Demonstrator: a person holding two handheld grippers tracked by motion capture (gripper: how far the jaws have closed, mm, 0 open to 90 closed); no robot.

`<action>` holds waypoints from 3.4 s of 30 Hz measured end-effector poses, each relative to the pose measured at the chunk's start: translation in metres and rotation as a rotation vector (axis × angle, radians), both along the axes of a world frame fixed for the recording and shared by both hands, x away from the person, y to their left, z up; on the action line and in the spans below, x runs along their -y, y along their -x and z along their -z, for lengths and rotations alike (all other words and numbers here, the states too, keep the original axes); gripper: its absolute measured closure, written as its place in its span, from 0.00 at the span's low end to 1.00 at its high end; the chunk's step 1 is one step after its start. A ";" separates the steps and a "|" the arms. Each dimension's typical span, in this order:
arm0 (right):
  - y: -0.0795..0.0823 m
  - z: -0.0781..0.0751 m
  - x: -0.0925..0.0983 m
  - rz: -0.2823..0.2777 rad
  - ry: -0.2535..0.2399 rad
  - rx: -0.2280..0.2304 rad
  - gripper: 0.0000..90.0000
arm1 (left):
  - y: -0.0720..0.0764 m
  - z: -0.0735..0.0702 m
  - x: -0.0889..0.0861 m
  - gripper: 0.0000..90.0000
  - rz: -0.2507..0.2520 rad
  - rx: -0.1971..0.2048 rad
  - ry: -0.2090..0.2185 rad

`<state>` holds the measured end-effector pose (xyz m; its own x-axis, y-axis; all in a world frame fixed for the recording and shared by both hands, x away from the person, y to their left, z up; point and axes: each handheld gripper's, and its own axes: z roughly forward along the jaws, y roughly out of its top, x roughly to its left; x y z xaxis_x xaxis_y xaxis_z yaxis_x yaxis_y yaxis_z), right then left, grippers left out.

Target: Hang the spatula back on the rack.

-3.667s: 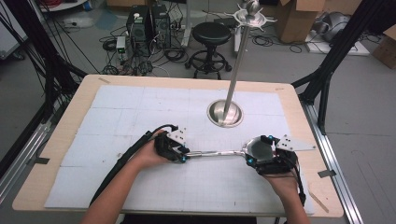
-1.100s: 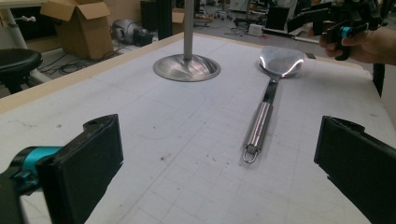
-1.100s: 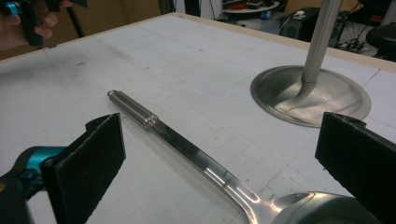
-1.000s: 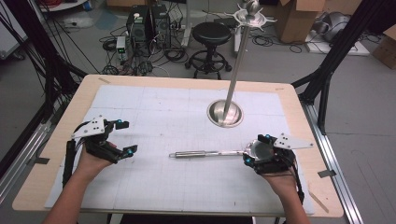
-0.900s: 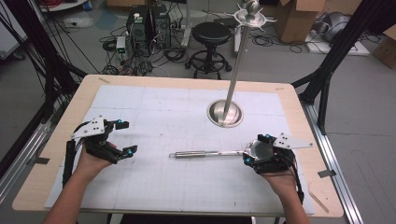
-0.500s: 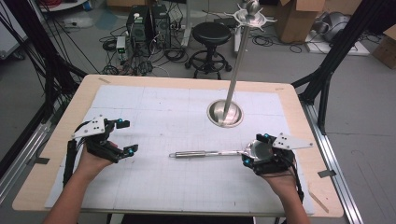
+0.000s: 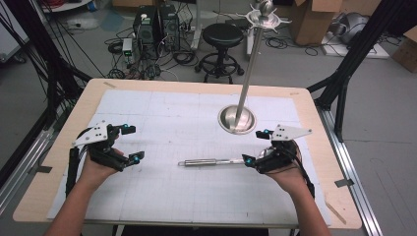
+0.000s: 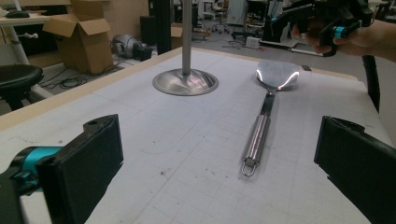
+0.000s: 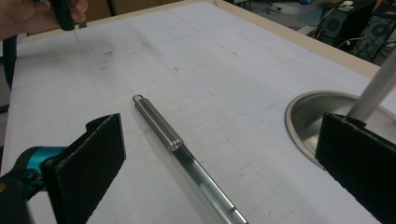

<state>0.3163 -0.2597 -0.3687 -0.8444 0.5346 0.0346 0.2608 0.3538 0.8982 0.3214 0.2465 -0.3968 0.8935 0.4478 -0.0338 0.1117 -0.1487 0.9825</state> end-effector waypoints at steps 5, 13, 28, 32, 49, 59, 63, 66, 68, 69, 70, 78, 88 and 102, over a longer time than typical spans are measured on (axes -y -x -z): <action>-0.005 0.001 -0.011 -0.036 0.024 -0.009 0.01 | -0.001 0.002 0.002 0.02 0.012 -0.010 -0.023; -0.012 0.004 -0.024 -0.067 0.050 -0.026 0.01 | 0.000 0.003 0.004 0.02 0.020 -0.017 -0.029; -0.039 0.001 -0.065 -0.185 0.162 -0.095 0.01 | 0.001 0.002 0.004 0.02 0.015 -0.008 -0.032; -0.047 0.003 -0.076 -0.213 0.200 -0.128 0.01 | 0.001 0.002 0.003 0.02 0.008 -0.005 -0.037; -0.055 0.030 -0.124 -0.325 0.479 -0.172 0.21 | 0.001 0.001 0.000 0.02 0.001 0.004 -0.026; -0.055 0.042 -0.132 -0.357 0.571 -0.198 0.43 | 0.001 0.001 0.001 0.02 0.001 0.004 -0.030; -0.056 0.045 -0.134 -0.375 0.591 -0.219 0.54 | 0.001 0.001 0.001 0.02 0.000 0.004 -0.030; -0.057 0.048 -0.134 -0.388 0.604 -0.239 0.58 | 0.001 0.001 0.001 0.02 0.000 0.004 -0.030; -0.057 0.050 -0.135 -0.382 0.620 -0.231 0.58 | 0.000 0.001 0.000 0.02 0.001 0.006 -0.032; -0.057 0.051 -0.136 -0.376 0.633 -0.236 0.59 | 0.000 0.001 0.001 0.02 0.001 0.004 -0.030; -0.058 0.051 -0.136 -0.382 0.638 -0.230 0.59 | 0.000 0.001 0.001 0.02 0.002 0.005 -0.031; -0.057 0.051 -0.136 -0.371 0.639 -0.237 0.70 | 0.001 0.001 0.001 0.02 0.003 0.006 -0.035; -0.057 0.050 -0.136 -0.385 0.646 -0.234 0.77 | 0.001 0.001 0.001 0.02 0.007 0.006 -0.036; -0.057 0.027 -0.120 -0.340 0.536 -0.239 0.77 | 0.001 0.001 0.001 0.02 0.005 0.008 -0.032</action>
